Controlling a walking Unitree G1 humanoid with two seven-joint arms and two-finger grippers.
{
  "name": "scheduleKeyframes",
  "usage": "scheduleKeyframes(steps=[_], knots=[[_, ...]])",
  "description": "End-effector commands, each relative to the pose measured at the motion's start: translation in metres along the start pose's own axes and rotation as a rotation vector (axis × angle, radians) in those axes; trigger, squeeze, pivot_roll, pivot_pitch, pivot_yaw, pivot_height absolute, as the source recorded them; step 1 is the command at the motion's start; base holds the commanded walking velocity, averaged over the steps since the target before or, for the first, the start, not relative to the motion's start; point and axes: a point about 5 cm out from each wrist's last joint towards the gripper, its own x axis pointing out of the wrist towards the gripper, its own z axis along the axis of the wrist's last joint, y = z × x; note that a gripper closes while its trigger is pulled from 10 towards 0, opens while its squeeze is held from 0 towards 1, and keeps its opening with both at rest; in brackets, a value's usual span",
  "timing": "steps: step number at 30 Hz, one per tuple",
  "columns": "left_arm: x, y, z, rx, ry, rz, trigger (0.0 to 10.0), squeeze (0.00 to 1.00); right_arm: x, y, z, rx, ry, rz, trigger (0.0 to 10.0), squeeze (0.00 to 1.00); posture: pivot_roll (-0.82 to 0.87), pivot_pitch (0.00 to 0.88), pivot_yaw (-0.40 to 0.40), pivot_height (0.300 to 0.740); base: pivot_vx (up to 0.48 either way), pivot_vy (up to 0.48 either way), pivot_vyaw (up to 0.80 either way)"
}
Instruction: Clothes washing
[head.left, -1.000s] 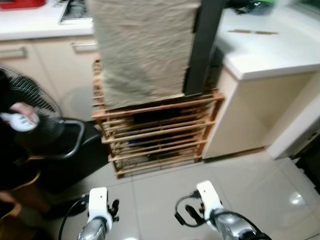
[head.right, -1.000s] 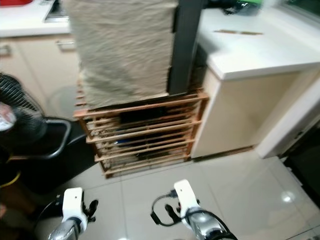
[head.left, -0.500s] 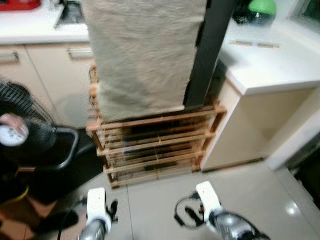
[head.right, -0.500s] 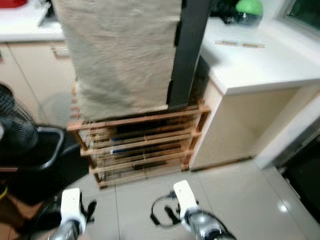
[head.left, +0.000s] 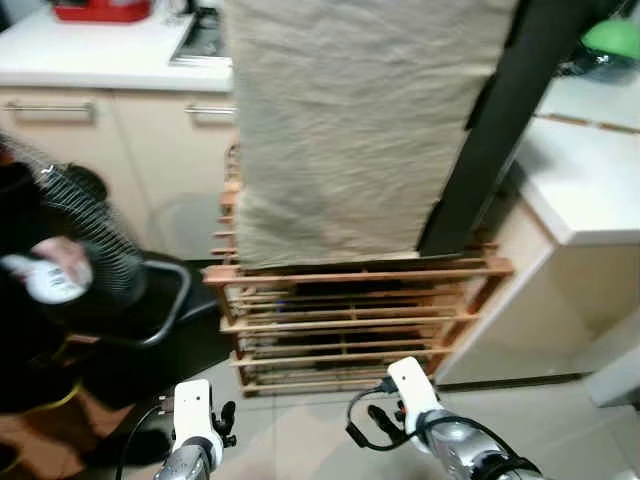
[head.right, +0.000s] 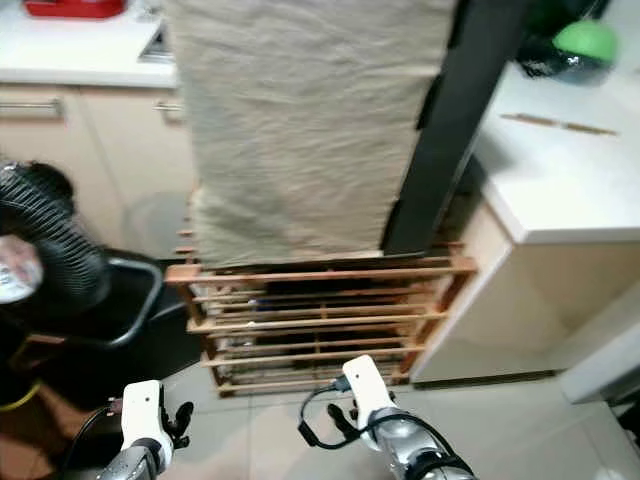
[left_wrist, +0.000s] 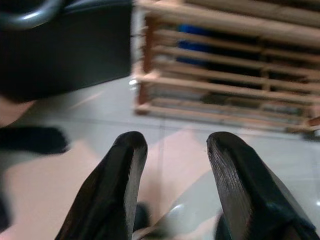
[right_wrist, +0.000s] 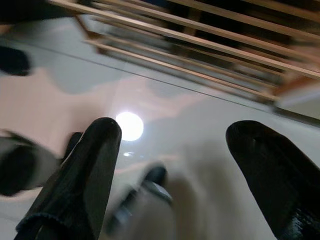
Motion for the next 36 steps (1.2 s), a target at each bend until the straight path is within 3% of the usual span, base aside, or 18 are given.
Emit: scheduleKeyframes(steps=[1, 19, 36], knots=[[0.001, -0.0101, -0.001, -0.003, 0.004, -0.022, 10.0, 0.0, -0.0027, -0.0084, -0.0061, 0.014, 0.024, -0.028, 10.0, 0.0, 0.03, 0.013, -0.066, 0.74, 0.382, 0.0, 0.0], [0.0001, -0.0113, -0.0067, 0.01, 0.035, -0.025, 10.0, 0.0, -0.0033, -0.0108, -0.0104, 0.064, 0.039, -0.076, 10.0, 0.0, 0.01, 0.0, -0.042, 0.74, 0.379, 0.0, 0.0], [-0.0001, -0.0093, -0.0083, 0.004, 0.05, -0.012, 10.0, 0.0, -0.0011, -0.0059, -0.003, 0.041, 0.039, -0.031, 10.0, 0.0, 0.02, 0.0, -0.045, 0.74, 0.0, 0.0, 0.0]])
